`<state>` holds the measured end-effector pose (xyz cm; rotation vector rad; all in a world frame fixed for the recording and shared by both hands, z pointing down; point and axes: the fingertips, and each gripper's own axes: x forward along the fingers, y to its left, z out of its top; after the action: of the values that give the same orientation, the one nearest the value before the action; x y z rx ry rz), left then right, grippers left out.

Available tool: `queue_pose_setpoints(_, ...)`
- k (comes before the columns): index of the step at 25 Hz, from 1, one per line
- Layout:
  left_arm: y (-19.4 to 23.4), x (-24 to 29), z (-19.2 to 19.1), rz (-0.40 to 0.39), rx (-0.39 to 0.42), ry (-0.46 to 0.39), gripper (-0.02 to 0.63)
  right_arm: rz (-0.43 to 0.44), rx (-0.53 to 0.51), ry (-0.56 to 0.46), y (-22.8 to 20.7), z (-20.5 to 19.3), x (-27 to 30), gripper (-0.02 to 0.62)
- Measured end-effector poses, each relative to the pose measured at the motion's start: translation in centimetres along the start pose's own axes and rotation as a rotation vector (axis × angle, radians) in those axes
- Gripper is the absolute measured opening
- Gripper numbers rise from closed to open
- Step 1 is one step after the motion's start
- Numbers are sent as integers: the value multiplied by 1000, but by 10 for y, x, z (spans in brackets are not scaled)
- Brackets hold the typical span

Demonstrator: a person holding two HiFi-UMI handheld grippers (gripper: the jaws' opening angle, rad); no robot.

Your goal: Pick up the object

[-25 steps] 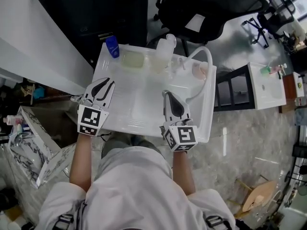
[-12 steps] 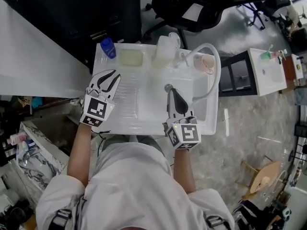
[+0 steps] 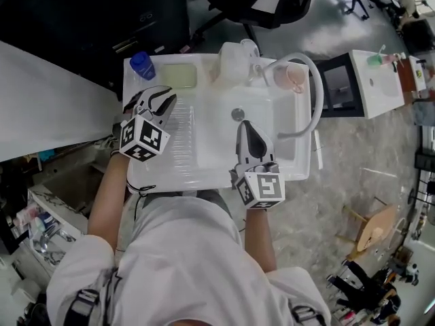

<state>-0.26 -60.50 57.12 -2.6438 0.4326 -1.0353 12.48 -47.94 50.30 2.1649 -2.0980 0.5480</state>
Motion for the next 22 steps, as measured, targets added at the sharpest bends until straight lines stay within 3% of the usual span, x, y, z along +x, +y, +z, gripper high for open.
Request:
queue_pose_setpoints(6, -8, 44, -32, -121, 80, 115, 92, -7, -1, 27, -2, -6, 20, 3)
queue_pose_setpoints(12, -15, 86, -60, -156, 280, 228, 92, -17, 6, 70, -12, -15, 33, 3)
queue_pose_setpoints(22, -21, 119, -78, -178, 283, 273, 91, -12, 22, 121, -20, -32, 43, 3)
